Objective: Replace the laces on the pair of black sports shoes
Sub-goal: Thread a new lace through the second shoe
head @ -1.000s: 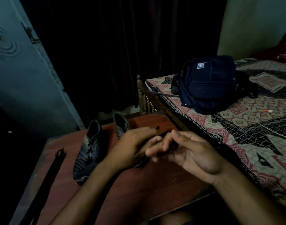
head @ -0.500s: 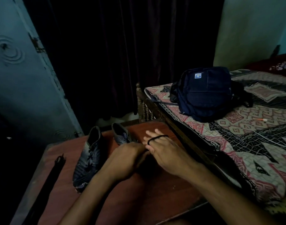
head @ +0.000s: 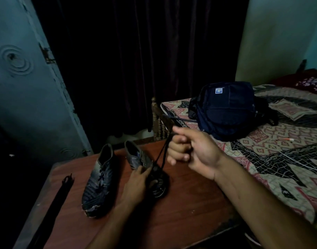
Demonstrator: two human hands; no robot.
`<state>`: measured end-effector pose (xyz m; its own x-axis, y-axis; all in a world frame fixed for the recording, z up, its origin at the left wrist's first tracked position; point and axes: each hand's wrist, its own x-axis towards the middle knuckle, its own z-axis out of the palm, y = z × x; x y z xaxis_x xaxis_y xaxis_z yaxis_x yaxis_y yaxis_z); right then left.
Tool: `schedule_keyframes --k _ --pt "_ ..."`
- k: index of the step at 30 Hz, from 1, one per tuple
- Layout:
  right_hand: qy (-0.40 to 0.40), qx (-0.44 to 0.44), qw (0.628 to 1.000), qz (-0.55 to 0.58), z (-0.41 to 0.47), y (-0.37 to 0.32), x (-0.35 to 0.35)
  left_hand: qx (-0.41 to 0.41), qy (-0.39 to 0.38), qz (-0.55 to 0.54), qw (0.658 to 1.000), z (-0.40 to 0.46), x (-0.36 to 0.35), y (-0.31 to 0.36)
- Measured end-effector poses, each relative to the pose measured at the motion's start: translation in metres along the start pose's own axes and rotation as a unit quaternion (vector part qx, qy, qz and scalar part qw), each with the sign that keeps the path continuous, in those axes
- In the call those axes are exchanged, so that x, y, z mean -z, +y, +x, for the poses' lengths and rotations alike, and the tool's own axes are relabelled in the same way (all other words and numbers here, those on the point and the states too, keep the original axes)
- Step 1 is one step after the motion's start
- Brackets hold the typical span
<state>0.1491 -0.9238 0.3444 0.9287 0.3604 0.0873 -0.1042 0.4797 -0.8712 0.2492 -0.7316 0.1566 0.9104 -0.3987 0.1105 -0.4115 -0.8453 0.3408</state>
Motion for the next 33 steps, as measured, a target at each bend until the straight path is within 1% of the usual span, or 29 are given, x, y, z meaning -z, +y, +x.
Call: schedule_keyframes --k 2,6,9,11,20,23,25,28,30,32,33 --pt "0.018 0.039 0.999 0.030 0.004 -0.015 -0.004 0.021 0.001 0.014 1.000 0.002 0.001 0.003" --pt "0.059 0.100 0.990 0.085 0.010 -0.029 -0.011 0.027 -0.026 0.073 0.997 0.005 0.013 0.010" --pt "0.054 0.161 0.976 0.139 0.005 -0.047 -0.016 0.028 -0.046 0.066 0.996 0.004 0.018 0.009" --pt "0.054 0.191 0.969 0.150 0.004 -0.056 -0.017 0.023 -0.047 0.071 0.996 0.005 0.018 0.009" --pt "0.073 0.189 0.969 0.144 0.002 -0.047 -0.029 0.025 -0.066 0.067 0.995 0.015 0.020 0.010" --pt "0.075 0.193 0.970 0.129 -0.001 -0.044 -0.035 0.028 -0.046 0.051 0.997 0.015 0.017 0.007" --pt "0.078 0.212 0.967 0.115 0.000 -0.041 -0.038 0.030 -0.032 0.039 0.998 0.015 0.015 0.005" --pt "0.067 0.273 0.958 0.054 0.008 -0.032 -0.045 0.031 -0.021 0.047 0.998 0.013 0.010 0.006" --pt "0.059 0.326 0.941 -0.069 0.019 -0.024 -0.052 0.028 -0.011 0.048 0.998 0.012 0.006 0.007" --pt "0.059 0.356 0.905 -0.224 0.030 -0.015 -0.061 0.027 -0.009 0.039 0.999 0.012 0.003 0.007" --pt "0.055 0.360 0.889 -0.279 0.036 -0.011 -0.065 0.029 -0.011 0.032 0.999 0.012 0.002 0.005"
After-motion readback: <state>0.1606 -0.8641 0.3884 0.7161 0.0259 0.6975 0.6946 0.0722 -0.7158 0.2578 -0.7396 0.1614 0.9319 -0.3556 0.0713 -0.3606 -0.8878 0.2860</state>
